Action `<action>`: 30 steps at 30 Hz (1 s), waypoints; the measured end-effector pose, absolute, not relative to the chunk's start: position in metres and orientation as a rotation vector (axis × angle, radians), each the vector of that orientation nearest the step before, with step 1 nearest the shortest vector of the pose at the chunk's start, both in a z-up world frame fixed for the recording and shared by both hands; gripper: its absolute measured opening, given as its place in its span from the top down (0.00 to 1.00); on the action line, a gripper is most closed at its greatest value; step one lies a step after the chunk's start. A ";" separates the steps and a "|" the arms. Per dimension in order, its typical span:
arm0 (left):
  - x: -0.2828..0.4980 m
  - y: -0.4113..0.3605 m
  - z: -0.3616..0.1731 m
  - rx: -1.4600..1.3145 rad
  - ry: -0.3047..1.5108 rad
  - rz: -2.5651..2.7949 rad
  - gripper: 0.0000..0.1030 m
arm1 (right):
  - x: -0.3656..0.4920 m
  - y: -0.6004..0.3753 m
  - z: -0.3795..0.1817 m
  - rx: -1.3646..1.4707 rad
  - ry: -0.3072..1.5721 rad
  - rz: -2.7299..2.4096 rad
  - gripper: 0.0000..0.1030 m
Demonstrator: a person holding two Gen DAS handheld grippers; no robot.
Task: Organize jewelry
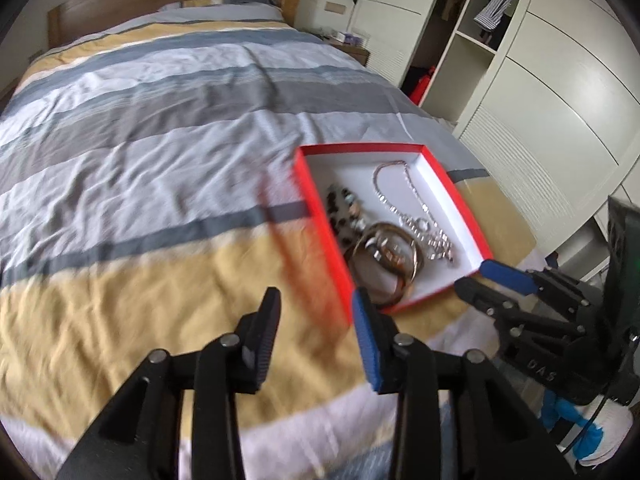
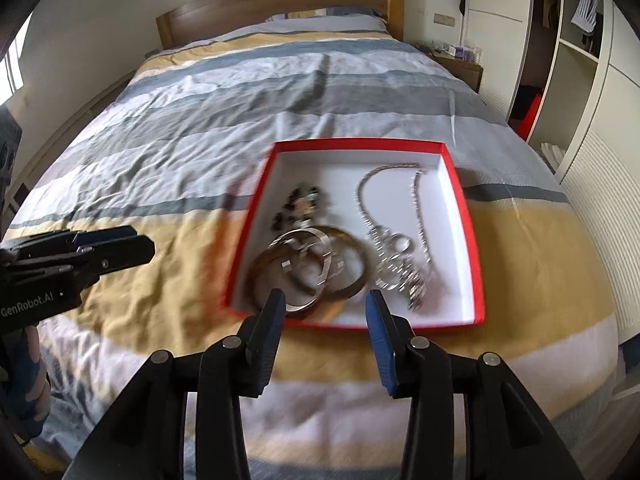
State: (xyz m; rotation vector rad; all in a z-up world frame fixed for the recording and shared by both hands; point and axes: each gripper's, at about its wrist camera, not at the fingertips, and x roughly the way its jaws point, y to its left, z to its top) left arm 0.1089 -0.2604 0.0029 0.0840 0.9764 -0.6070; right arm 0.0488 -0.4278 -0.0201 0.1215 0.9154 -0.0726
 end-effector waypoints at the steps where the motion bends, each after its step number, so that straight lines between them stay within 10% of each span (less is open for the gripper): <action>1: 0.101 -0.252 0.005 0.088 0.970 -0.595 0.63 | 0.041 -0.419 -0.016 0.121 0.909 -0.069 0.58; 30: -0.039 -0.079 0.050 0.079 0.710 -0.280 0.54 | -0.073 -0.295 0.045 0.059 0.727 -0.043 0.19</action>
